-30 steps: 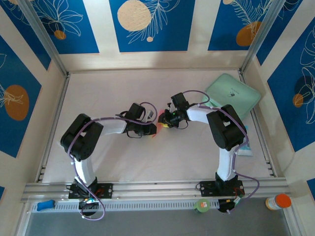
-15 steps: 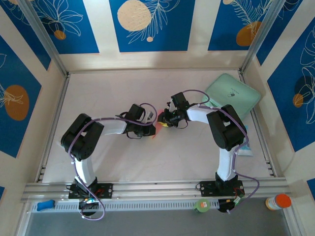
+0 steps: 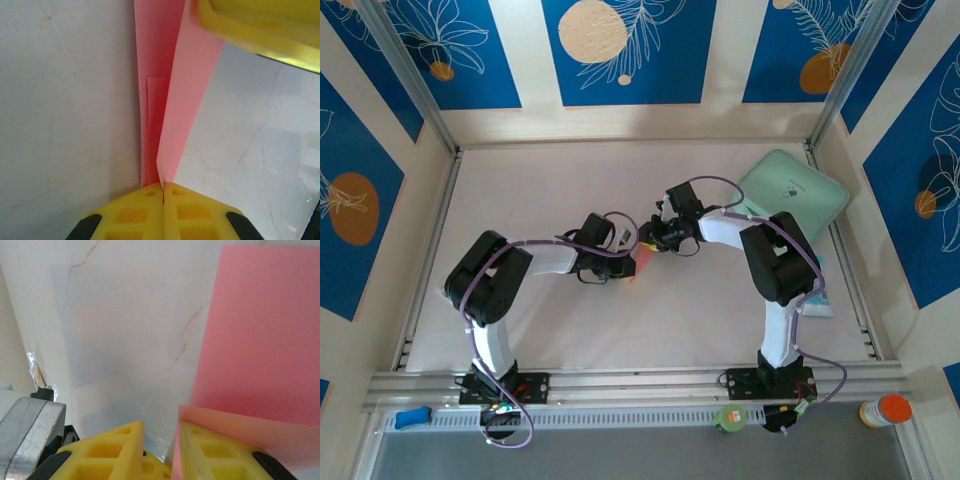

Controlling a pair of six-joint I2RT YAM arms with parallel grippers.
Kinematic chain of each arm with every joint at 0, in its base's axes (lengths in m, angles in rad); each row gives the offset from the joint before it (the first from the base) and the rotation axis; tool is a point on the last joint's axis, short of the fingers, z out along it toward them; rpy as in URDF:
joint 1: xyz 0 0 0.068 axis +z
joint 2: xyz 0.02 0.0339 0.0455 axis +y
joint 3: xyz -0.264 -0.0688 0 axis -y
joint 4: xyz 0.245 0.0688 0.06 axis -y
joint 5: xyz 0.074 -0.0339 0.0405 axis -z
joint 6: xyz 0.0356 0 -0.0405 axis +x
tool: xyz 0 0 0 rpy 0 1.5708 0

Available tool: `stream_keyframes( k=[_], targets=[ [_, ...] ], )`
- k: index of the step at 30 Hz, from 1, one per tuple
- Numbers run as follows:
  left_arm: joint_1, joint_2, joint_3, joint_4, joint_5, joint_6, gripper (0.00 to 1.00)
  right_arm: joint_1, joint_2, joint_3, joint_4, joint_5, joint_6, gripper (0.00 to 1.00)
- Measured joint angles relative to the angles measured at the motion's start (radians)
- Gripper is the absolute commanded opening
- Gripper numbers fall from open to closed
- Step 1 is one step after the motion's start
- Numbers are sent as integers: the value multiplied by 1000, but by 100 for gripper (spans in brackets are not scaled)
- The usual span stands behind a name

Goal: Fold a paper plane with a square sheet of paper (pick it up from the middle)
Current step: Fold the wing for the fifth time at the center of the table.

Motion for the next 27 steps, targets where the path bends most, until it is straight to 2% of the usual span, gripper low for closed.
stream_keyframes(
  k=[27],
  targets=[
    [-1, 5, 0, 3, -3, -1, 5, -28, 94, 54, -47, -23, -39, 24]
  ],
)
